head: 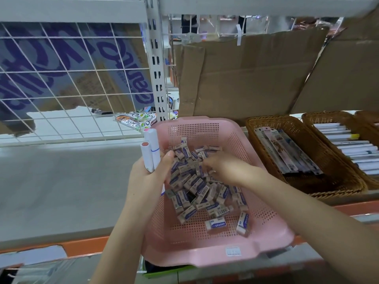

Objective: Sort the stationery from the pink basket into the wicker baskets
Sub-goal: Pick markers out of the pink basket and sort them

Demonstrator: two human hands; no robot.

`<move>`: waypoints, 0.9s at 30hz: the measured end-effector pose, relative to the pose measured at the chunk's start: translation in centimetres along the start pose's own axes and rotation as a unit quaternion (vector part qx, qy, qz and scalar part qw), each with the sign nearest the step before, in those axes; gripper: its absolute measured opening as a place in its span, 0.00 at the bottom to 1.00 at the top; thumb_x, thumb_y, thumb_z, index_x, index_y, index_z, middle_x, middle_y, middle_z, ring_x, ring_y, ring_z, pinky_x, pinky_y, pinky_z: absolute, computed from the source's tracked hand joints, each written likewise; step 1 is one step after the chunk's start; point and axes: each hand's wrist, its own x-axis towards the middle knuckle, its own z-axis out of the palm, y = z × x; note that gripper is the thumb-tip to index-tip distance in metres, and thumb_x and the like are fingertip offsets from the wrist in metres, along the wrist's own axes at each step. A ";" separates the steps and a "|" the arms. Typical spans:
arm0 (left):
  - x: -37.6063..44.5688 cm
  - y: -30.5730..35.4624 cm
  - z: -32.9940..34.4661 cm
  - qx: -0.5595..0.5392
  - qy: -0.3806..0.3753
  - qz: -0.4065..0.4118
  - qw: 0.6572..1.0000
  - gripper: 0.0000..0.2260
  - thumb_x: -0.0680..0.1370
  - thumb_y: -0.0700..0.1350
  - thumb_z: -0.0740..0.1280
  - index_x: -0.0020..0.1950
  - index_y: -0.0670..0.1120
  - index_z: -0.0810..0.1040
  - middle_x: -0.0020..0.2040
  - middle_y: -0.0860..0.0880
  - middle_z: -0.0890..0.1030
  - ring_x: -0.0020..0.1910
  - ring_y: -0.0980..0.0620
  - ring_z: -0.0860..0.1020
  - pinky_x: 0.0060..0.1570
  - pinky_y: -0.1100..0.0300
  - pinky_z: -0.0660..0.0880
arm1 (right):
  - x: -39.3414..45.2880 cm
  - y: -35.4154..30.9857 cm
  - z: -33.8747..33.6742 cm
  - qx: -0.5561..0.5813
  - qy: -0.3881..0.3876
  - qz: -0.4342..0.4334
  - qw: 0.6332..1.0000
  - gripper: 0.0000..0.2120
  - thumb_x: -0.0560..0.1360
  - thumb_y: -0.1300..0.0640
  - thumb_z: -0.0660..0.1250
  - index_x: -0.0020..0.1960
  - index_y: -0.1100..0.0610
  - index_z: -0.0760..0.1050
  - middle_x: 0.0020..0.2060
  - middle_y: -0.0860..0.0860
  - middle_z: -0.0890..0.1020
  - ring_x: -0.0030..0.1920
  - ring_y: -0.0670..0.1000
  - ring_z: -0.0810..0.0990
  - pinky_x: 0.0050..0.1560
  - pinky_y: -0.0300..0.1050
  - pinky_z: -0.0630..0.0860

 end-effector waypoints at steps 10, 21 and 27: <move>-0.1 0.2 0.0 -0.006 -0.005 -0.003 1.000 0.18 0.72 0.55 0.64 0.26 0.49 0.65 0.23 0.54 0.66 0.24 0.56 0.63 0.25 0.65 0.62 | -3.6 -1.0 1.5 -0.106 0.094 -0.079 0.987 0.17 0.73 0.70 0.62 0.59 0.59 0.74 0.54 0.53 0.75 0.56 0.53 0.71 0.47 0.44 0.69; 0.4 0.8 1.3 -0.007 -0.027 0.020 0.999 0.18 0.72 0.52 0.65 0.33 0.41 0.64 0.24 0.54 0.64 0.24 0.56 0.61 0.22 0.66 0.59 | -5.6 -1.7 1.0 -0.034 0.143 -0.044 0.988 0.12 0.77 0.61 0.63 0.60 0.57 0.74 0.56 0.52 0.77 0.57 0.52 0.74 0.55 0.45 0.74; -0.5 2.9 3.4 0.028 0.002 0.045 0.999 0.19 0.77 0.50 0.66 0.36 0.37 0.67 0.28 0.48 0.68 0.28 0.52 0.64 0.29 0.60 0.62 | -8.6 -0.8 -0.1 -0.002 0.160 -0.026 0.987 0.11 0.78 0.57 0.62 0.59 0.58 0.75 0.55 0.53 0.77 0.57 0.52 0.74 0.56 0.47 0.73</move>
